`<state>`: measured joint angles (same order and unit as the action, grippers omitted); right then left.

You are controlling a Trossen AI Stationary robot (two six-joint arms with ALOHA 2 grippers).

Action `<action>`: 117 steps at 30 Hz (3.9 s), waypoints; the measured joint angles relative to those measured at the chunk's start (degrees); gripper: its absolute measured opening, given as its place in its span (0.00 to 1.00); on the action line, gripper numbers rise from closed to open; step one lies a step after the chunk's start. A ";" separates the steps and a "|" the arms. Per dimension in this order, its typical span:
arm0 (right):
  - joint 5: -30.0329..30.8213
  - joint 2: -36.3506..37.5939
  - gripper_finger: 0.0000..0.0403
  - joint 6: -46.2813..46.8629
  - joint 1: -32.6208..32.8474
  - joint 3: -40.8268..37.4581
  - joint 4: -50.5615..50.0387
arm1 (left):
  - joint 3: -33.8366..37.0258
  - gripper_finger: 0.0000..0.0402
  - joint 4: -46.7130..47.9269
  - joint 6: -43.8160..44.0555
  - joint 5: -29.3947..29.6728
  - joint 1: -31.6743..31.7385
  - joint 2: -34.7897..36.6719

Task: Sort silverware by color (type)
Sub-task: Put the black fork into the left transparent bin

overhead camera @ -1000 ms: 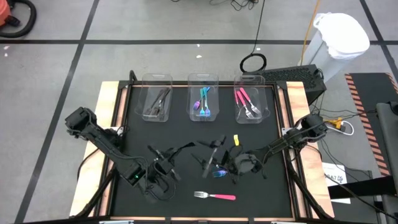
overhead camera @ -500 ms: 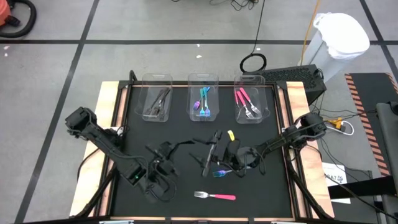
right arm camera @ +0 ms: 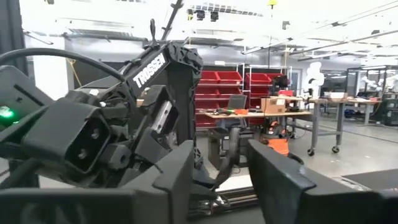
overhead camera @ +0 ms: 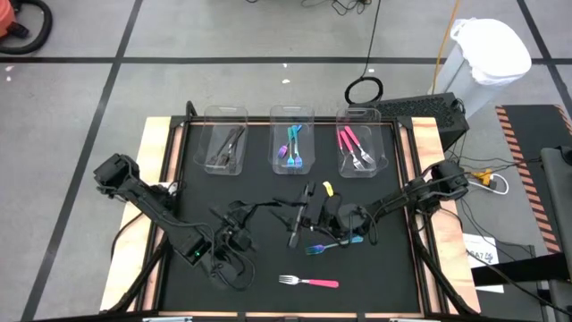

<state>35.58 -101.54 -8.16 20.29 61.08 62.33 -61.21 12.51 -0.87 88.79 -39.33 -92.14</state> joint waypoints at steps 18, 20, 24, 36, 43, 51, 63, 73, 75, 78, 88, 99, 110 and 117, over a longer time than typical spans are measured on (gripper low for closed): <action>0.39 0.00 0.01 -5.09 0.00 0.00 -0.66 | -0.02 0.30 -3.39 4.94 -0.02 -0.48 0.00; 0.41 0.02 0.01 -6.40 -0.02 0.00 -0.68 | -0.02 0.40 -5.13 4.79 -0.03 -1.05 0.00; 0.26 0.56 0.01 -9.21 -0.02 0.00 -3.00 | -0.02 0.59 -6.43 4.48 -1.21 -2.71 0.99; -16.97 5.95 0.01 -13.73 -0.04 0.02 -21.66 | -0.04 0.69 -6.93 4.93 -15.26 -8.00 8.25; -20.86 7.54 0.01 -14.20 -0.04 0.02 -28.92 | -0.07 0.69 -6.25 7.81 -26.02 -8.66 8.44; -20.81 7.52 0.01 -15.04 0.06 0.02 -29.28 | -0.07 0.69 5.67 23.36 -37.45 -3.54 8.41; -20.40 7.52 0.01 -14.45 0.42 0.02 -30.55 | 0.76 0.59 12.41 30.58 -42.29 0.12 8.20; -20.33 7.52 0.02 -14.49 0.42 0.02 -30.47 | 0.76 0.51 11.64 31.86 -43.74 3.77 6.49; -20.33 7.52 0.02 -14.51 0.42 0.02 -30.49 | 0.76 0.51 10.76 30.87 -44.74 4.18 5.53; -20.33 7.52 0.02 -14.58 0.42 0.02 -30.47 | 0.78 0.51 7.20 27.14 -46.51 4.61 3.82; -20.31 7.52 0.02 -14.71 0.42 0.02 -30.95 | 0.79 0.51 3.49 22.55 -46.99 5.66 3.23; -20.29 7.50 0.02 -14.86 0.42 0.02 -31.39 | 0.79 0.39 7.16 22.91 -46.07 5.18 3.50; -20.17 7.50 0.03 -14.86 0.42 0.02 -31.37 | 0.79 0.06 8.90 21.44 -44.83 5.18 3.54; -19.81 7.48 0.05 -15.18 0.35 0.02 -31.38 | 0.79 0.03 10.00 21.10 -42.96 5.03 3.59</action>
<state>15.77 -94.06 -23.35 20.64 61.10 30.94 -60.42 22.51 20.23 45.83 -34.30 -88.55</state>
